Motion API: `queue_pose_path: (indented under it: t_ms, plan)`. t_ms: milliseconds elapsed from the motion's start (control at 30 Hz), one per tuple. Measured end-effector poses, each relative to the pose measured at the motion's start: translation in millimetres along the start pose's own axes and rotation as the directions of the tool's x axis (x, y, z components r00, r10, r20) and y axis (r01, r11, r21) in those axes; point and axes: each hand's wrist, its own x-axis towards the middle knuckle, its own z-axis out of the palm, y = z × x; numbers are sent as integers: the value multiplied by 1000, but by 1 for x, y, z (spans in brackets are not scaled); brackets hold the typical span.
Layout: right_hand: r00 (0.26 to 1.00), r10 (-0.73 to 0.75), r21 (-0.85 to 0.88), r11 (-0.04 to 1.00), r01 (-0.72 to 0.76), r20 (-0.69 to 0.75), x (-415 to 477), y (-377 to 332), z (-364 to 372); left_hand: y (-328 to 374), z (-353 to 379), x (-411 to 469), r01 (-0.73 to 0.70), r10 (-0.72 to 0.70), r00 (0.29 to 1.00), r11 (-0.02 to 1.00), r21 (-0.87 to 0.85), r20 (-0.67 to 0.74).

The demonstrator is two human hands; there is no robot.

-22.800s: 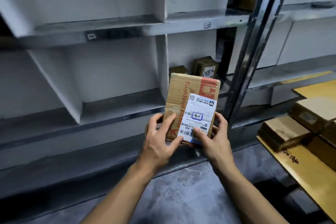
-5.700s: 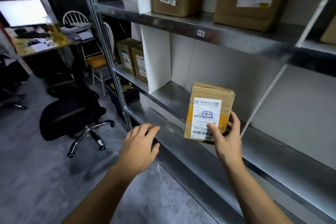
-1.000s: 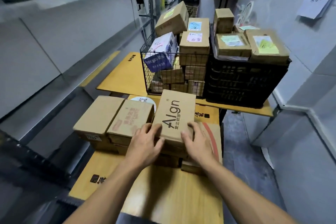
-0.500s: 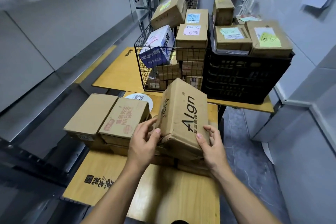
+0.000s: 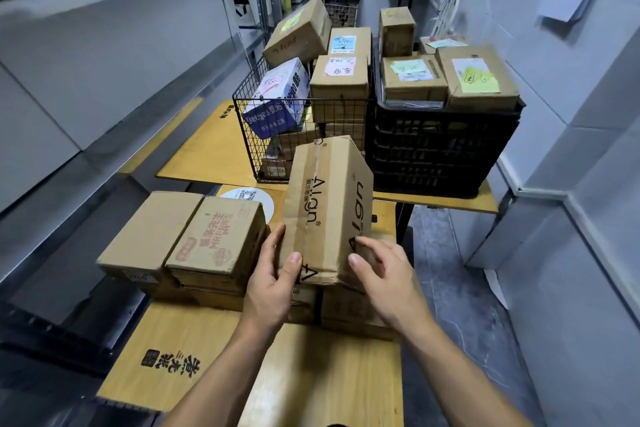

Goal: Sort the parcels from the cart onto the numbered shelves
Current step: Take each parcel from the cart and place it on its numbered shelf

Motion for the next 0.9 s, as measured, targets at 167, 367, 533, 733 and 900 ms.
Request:
queue_pose_path:
  t_ms: [167,367,533,733,900]
  plan:
    - [998,42,224,973,-52,50,-5,-20,5,13,10,-4,-127,134,991,961,246,-13]
    - [991,98,379,924,-56,-93,-6,-16,8,22,9,-9,-185,173,979,976,111,107]
    - [995,92,560,827,-55,-39,-8,-12,10,19,-7,-4,-116,111,988,992,44,107]
    - [995,83,725,681,-100,59,-11,-14,16,2,-27,-2,77,-73,997,991,109,-41]
    - [991,13,699,708,-101,130,-13,-8,14,-1,-33,-11,147,-147,989,987,-69,8]
